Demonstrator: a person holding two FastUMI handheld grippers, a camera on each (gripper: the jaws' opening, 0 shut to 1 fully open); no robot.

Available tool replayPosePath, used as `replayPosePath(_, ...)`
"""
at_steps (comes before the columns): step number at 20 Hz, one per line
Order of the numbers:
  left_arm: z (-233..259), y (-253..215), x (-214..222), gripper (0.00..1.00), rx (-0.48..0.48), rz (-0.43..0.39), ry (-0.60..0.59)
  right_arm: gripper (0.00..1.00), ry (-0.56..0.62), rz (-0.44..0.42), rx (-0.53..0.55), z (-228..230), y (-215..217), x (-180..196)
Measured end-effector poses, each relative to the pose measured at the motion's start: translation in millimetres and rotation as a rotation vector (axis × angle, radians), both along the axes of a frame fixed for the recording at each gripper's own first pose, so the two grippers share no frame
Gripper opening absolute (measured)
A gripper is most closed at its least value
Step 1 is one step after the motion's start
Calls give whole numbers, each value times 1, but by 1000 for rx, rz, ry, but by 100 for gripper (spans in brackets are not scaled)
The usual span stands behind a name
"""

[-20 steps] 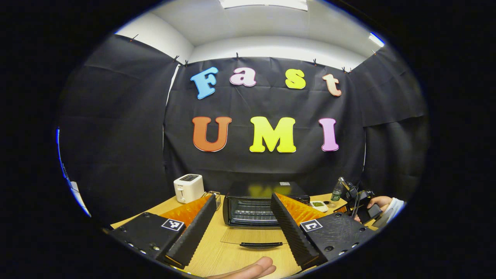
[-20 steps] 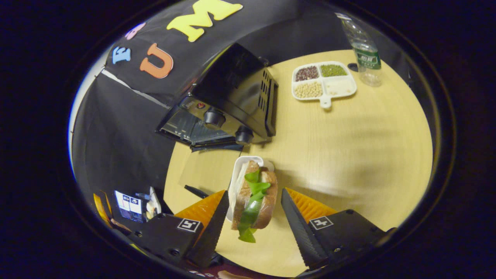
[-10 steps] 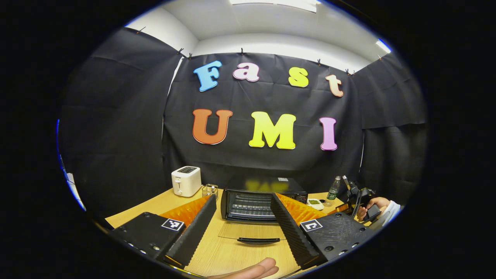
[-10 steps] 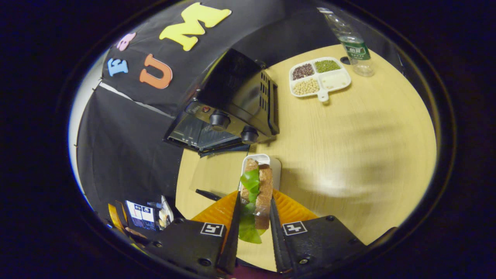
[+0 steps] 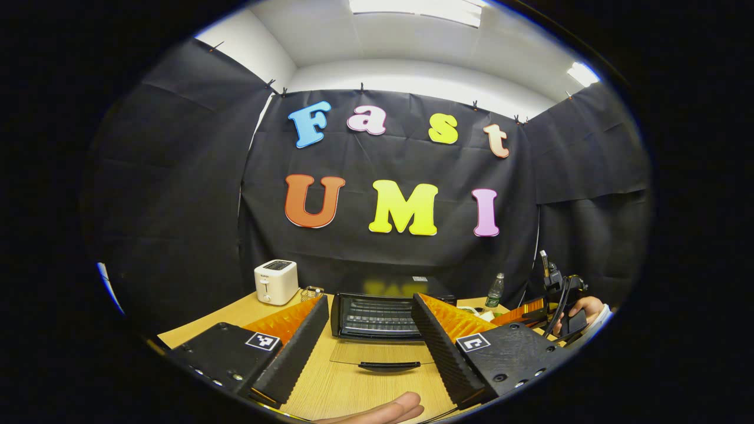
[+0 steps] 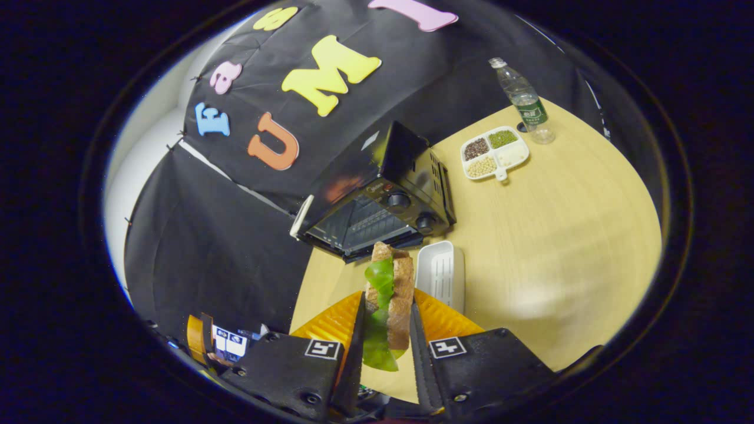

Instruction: Open the electric oven with the left hand, put the food in, and close the electric oven.

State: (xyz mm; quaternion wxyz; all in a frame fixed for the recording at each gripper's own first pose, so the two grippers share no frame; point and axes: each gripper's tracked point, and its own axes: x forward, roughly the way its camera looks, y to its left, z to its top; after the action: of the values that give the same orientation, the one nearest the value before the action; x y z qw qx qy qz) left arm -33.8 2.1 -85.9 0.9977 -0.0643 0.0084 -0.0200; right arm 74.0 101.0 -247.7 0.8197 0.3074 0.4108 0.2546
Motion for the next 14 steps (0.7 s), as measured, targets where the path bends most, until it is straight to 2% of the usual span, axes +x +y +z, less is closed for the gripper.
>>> replayPosePath(4, 2, 5, -17, 93, -33, -26, -17, 41, -60, -72, 99, 0, 46, -20)
replayPosePath(8, 0, 21, -19, 93, -41, -20, -29, 41, -45, -122, 244, -18, 116, -26)
replayPosePath(11, 2, 32, -19, 94, -12, -6, -49, 41, 15, -143, 337, -31, 162, -19)
replayPosePath(14, -5, 41, -17, 93, 2, -1, -40, 41, 19, -234, 434, -38, 194, 5)
